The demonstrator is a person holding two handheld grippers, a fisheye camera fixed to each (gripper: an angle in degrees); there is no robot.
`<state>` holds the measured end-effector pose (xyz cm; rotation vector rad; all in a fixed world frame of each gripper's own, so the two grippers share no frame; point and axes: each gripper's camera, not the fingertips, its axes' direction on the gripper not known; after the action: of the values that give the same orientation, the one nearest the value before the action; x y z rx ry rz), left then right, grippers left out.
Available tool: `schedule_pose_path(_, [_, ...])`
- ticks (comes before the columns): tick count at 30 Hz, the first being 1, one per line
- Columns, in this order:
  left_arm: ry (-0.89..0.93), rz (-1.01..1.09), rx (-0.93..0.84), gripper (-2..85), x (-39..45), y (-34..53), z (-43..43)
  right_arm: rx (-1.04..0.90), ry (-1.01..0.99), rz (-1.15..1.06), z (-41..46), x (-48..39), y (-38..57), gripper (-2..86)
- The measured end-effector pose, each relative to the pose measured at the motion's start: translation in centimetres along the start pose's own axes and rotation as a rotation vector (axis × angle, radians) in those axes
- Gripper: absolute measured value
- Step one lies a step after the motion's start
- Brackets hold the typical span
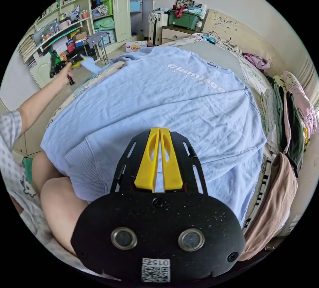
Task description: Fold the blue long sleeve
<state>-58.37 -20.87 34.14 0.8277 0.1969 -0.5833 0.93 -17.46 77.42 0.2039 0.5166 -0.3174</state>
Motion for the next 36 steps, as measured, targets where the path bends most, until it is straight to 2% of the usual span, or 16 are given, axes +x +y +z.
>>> schedule_pose_path(4, [0.214,0.315,0.15,6.5,14.3,3.6,-10.4,0.004,0.051,-0.021,-1.3,0.7,-0.5,-0.4])
schedule_pose_path(6, [0.399,0.527,0.195,6.6,23.2,9.1,-16.5,0.016,0.028,0.01,-2.6,2.6,-0.8,-0.4])
schedule_pose_path(7, [0.449,0.567,0.201,6.6,25.0,10.8,-17.7,0.022,0.018,0.034,-3.0,3.5,-0.8,-0.4])
schedule_pose_path(9, [0.62,0.71,0.153,6.8,31.1,18.0,-20.3,0.083,-0.104,0.21,-5.3,8.8,-0.2,-0.2])
schedule_pose_path(11, [0.676,0.812,0.035,6.8,35.0,23.3,-20.0,0.177,-0.289,0.383,-7.8,14.2,2.0,0.0])
schedule_pose_path(12, [0.69,0.889,-0.078,6.8,37.2,26.7,-18.9,0.263,-0.427,0.462,-9.7,17.7,4.2,0.3])
schedule_pose_path(14, [0.667,0.979,-0.229,6.9,39.5,31.5,-17.1,0.396,-0.552,0.534,-12.6,22.1,7.3,1.0])
schedule_pose_path(17, [0.554,1.154,-0.377,7.0,43.9,36.4,-16.5,0.355,-0.541,0.537,-16.4,26.7,9.0,3.8])
schedule_pose_path(18, [0.5,1.218,-0.35,7.0,45.4,37.6,-17.1,0.31,-0.522,0.503,-17.7,27.7,8.9,5.3])
schedule_pose_path(22, [0.466,1.221,-0.339,6.9,47.1,40.0,-17.3,0.183,-0.512,0.387,-20.6,29.9,7.3,9.3])
schedule_pose_path(25, [0.473,1.197,-0.33,7.0,47.5,40.5,-17.2,0.213,-0.643,0.303,-21.3,30.9,5.5,10.5])
schedule_pose_path(28, [0.526,1.111,-0.334,7.1,47.1,40.0,-16.5,0.187,-0.736,0.243,-18.5,31.6,4.1,10.9])
schedule_pose_path(31, [0.597,1.052,-0.323,7.4,46.5,39.7,-16.1,0.152,-0.908,0.265,-14.5,32.9,4.8,10.6])
schedule_pose_path(33, [0.669,1.113,-0.359,8.0,46.6,40.5,-16.2,0.204,-1.179,0.166,-15.2,33.4,4.0,9.0])
schedule_pose_path(36, [0.808,1.17,-0.398,8.3,46.4,41.5,-17.0,0.147,-1.216,-0.035,-17.6,33.2,3.9,3.9])
